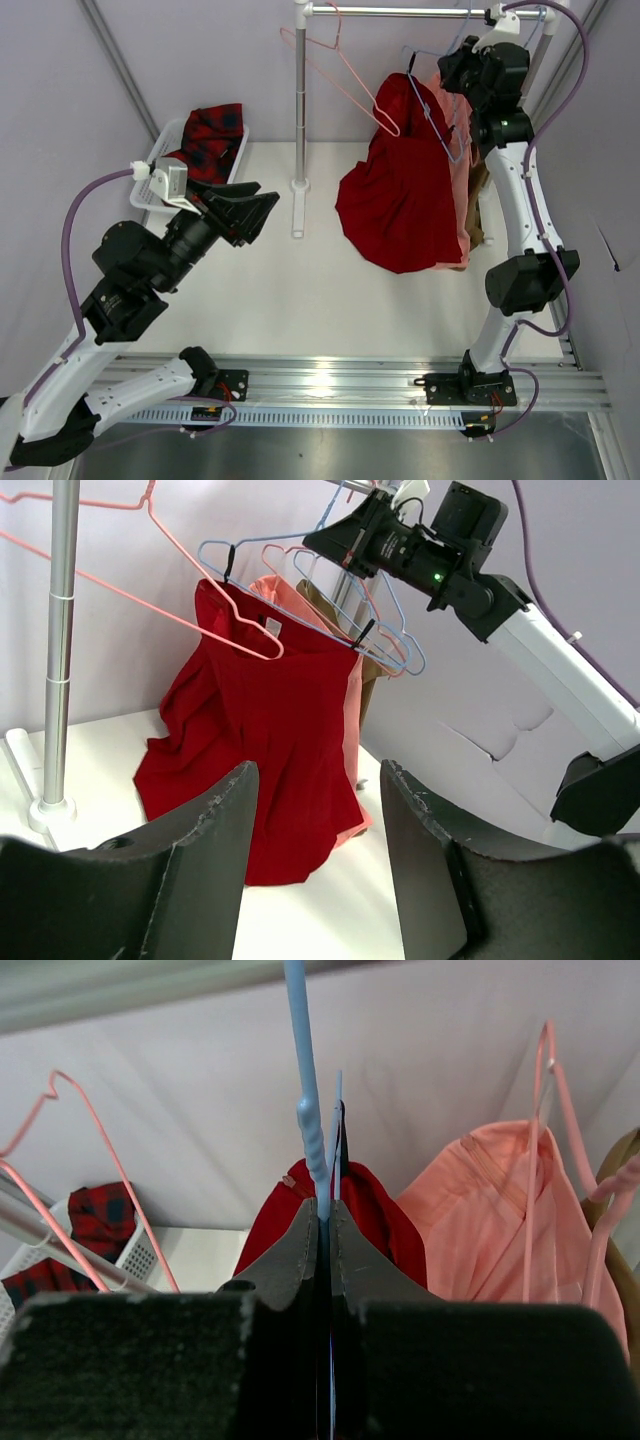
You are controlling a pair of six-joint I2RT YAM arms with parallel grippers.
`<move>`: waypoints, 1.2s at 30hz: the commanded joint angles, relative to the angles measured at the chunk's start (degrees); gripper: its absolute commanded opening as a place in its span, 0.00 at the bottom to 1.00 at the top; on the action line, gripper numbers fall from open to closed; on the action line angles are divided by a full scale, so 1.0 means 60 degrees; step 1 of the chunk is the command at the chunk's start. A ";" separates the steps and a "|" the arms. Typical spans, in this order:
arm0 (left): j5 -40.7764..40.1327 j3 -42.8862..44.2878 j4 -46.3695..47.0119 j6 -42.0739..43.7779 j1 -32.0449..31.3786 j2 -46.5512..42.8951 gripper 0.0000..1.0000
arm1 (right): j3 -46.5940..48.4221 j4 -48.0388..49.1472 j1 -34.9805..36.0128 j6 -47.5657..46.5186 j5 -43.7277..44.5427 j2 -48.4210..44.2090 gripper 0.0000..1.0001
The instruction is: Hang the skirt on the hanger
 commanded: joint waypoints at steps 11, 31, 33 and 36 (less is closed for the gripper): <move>-0.0092 0.0086 -0.0031 0.0055 0.0038 -0.0073 0.56 | -0.0990 0.0601 -0.0163 0.0181 -0.0152 -0.1189 0.50; 0.0406 -0.0764 -0.0675 -0.0398 0.0024 0.0322 0.57 | -0.8518 -0.2825 -0.0735 0.2642 -0.1453 -0.9068 0.99; 0.0581 -0.0938 -0.0749 -0.0502 0.0024 0.0410 0.56 | -0.9001 -0.3600 -0.0560 0.2672 -0.1442 -0.9697 0.99; 0.0538 -0.1306 -0.0808 -0.0751 0.0009 0.0498 0.56 | -0.9750 -0.3896 0.0391 0.2877 -0.0841 -1.0314 1.00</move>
